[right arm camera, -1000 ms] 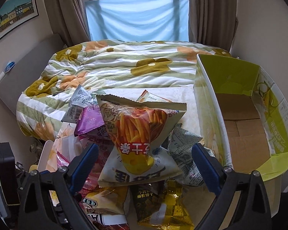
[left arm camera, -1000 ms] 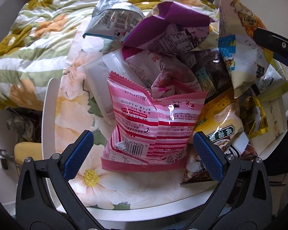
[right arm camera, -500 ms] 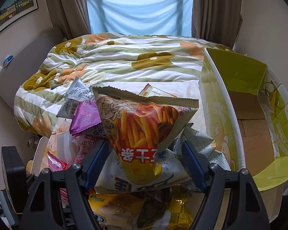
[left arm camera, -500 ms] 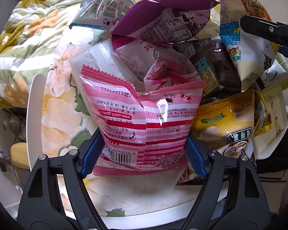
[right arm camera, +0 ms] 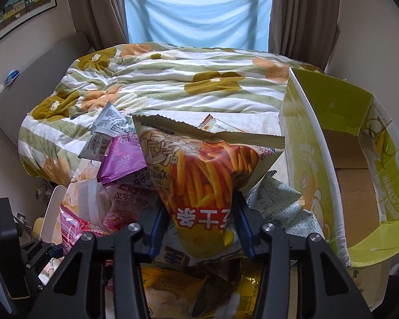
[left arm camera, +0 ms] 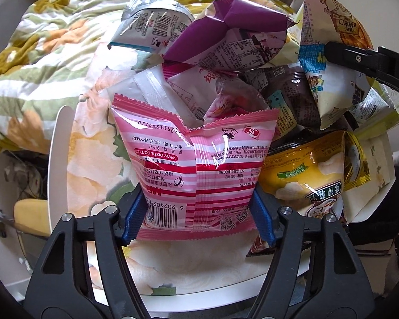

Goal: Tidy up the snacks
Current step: 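Carry both bags into the yellow-green box and open both tools to release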

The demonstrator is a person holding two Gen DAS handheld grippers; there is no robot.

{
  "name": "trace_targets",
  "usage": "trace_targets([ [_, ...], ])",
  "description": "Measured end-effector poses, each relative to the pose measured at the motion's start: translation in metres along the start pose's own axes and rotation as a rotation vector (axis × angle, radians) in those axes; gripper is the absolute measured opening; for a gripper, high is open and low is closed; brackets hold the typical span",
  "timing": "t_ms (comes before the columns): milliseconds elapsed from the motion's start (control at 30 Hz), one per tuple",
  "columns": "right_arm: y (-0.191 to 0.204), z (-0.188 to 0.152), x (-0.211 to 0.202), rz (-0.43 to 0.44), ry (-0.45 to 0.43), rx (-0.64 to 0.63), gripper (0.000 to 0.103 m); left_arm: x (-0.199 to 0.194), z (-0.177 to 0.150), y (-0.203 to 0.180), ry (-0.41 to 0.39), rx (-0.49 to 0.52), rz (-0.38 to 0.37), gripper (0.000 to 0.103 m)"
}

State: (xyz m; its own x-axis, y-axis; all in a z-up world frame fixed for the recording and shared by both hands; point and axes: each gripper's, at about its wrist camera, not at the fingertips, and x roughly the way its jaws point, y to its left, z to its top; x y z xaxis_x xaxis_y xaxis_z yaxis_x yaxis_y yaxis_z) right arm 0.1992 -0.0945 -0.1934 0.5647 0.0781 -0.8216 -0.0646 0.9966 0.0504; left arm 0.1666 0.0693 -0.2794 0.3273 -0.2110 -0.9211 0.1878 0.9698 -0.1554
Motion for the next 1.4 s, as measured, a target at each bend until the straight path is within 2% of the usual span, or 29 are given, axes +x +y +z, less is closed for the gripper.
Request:
trace_targets([
  [200,-0.001,0.002,-0.018,0.014,-0.026,0.009,0.041,-0.029,0.007,0.001,-0.041,-0.002,0.000,0.066],
  [367,-0.002,0.014,-0.047,0.025,-0.070,0.028,0.041,-0.069,0.027,-0.003,-0.106,0.029,-0.010,0.066],
  [600,-0.022,0.041,-0.093,0.038,-0.142,0.087,0.041,-0.124,0.084,-0.024,-0.252,0.117,-0.037,0.066],
  [800,-0.065,0.066,-0.115,0.015,-0.186,0.125,0.041,-0.145,0.146,-0.077,-0.333,0.190,-0.066,0.066],
  [933,-0.103,0.081,-0.122,-0.004,-0.212,0.123,0.041,-0.140,0.182,-0.130,-0.354,0.212,-0.082,0.066],
  [1067,-0.157,0.096,-0.124,-0.004,-0.217,0.126,0.041,-0.122,0.216,-0.190,-0.337,0.204,-0.111,0.066],
  [1267,-0.233,0.110,-0.114,-0.013,-0.193,0.092,0.041,-0.070,0.259,-0.278,-0.269,0.169,-0.119,0.066],
  [1400,-0.276,0.114,-0.099,-0.011,-0.155,0.072,0.041,-0.027,0.279,-0.319,-0.204,0.155,-0.100,0.066],
])
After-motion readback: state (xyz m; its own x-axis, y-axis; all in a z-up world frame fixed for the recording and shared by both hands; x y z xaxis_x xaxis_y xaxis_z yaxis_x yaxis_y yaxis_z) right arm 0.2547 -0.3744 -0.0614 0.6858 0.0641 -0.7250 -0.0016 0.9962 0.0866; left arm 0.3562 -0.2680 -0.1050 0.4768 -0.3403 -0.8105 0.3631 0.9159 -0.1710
